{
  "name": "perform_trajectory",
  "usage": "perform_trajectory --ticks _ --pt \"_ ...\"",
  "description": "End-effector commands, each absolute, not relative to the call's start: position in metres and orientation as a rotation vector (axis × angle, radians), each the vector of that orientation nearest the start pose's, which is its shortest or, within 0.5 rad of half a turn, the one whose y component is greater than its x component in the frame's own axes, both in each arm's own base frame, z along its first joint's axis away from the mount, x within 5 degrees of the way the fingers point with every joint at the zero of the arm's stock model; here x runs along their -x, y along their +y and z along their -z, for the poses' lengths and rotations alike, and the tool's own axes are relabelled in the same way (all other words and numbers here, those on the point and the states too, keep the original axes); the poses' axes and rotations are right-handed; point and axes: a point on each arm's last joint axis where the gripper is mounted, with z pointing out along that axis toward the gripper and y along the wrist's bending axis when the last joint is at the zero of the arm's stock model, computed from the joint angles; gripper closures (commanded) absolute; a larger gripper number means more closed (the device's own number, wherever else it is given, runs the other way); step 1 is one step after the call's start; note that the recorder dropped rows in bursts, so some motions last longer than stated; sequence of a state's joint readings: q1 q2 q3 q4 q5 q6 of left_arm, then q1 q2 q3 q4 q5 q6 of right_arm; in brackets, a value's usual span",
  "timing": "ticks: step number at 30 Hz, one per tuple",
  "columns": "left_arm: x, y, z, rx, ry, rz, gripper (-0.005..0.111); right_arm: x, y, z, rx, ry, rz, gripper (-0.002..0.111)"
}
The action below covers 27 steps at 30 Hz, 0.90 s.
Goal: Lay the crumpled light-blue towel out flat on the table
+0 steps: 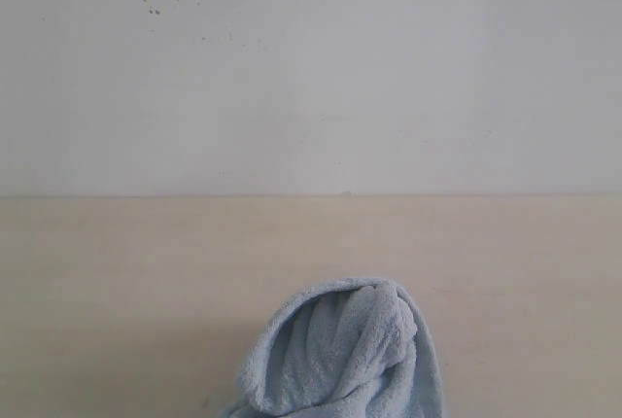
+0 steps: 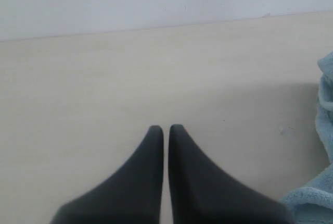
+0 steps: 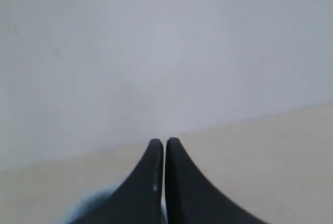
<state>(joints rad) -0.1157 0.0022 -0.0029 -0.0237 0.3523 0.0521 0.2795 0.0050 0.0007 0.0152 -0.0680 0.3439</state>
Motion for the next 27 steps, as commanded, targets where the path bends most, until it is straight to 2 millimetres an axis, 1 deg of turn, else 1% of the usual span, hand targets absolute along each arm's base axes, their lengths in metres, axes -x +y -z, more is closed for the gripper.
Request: perform_trajectory --ticks 1,4,6,8,9,11,13,16,18,20,21,22,24,25,27 --pt "-0.053 -0.007 -0.183 -0.131 1.819 0.072 0.103 -0.041 0.008 -0.255 -0.157 1.000 -0.703 0.107" --pt "-0.053 -0.007 -0.183 -0.131 1.819 0.072 0.103 -0.026 -0.001 -0.274 -0.236 0.699 -0.891 0.107" --pt "-0.053 -0.007 -0.183 -0.131 1.819 0.072 0.103 -0.007 -0.009 -0.295 -0.230 0.444 -0.996 0.107" --pt "-0.053 -0.007 -0.183 -0.131 1.819 0.072 0.103 0.012 -0.016 -0.319 -0.202 0.243 -1.018 0.107" --pt "-0.053 -0.007 -0.183 -0.131 1.819 0.072 0.103 0.021 -0.020 -0.332 -0.199 0.177 -1.006 0.107" --pt "-0.053 -0.007 -0.183 -0.131 1.819 0.072 0.103 0.032 -0.025 -0.355 -0.211 0.141 -0.951 0.107" --pt "-0.053 -0.007 -0.183 -0.131 1.819 0.072 0.103 0.037 -0.027 -0.380 -0.210 0.182 -0.829 0.107" --pt "-0.053 -0.007 -0.183 -0.131 1.819 0.072 0.103 0.027 -0.021 -0.418 -0.151 0.361 -0.594 0.107" --pt "-0.053 -0.007 -0.183 -0.131 1.819 0.072 0.103 0.002 -0.010 -0.431 -0.077 0.593 -0.441 0.107" --pt "-0.053 -0.007 -0.183 -0.131 1.819 0.072 0.103 -0.034 0.004 -0.427 0.033 0.876 -0.309 0.107" --pt "-0.053 -0.007 -0.183 -0.131 1.819 0.072 0.103 -0.053 0.011 -0.419 0.109 1.007 -0.223 0.107" --pt "-0.053 -0.007 -0.183 -0.131 1.819 0.072 0.103 -0.068 0.017 -0.411 0.189 1.099 -0.135 0.107" --pt "-0.053 -0.007 -0.183 -0.131 1.819 0.072 0.103 -0.105 0.029 -0.387 0.360 1.309 -0.004 0.107" --pt "-0.053 -0.007 -0.183 -0.131 1.819 0.072 0.103 -0.122 0.035 -0.375 0.423 1.398 0.026 0.107" --pt "-0.053 -0.007 -0.183 -0.131 1.819 0.072 0.103 -0.147 0.043 -0.356 0.475 1.526 0.028 0.107"
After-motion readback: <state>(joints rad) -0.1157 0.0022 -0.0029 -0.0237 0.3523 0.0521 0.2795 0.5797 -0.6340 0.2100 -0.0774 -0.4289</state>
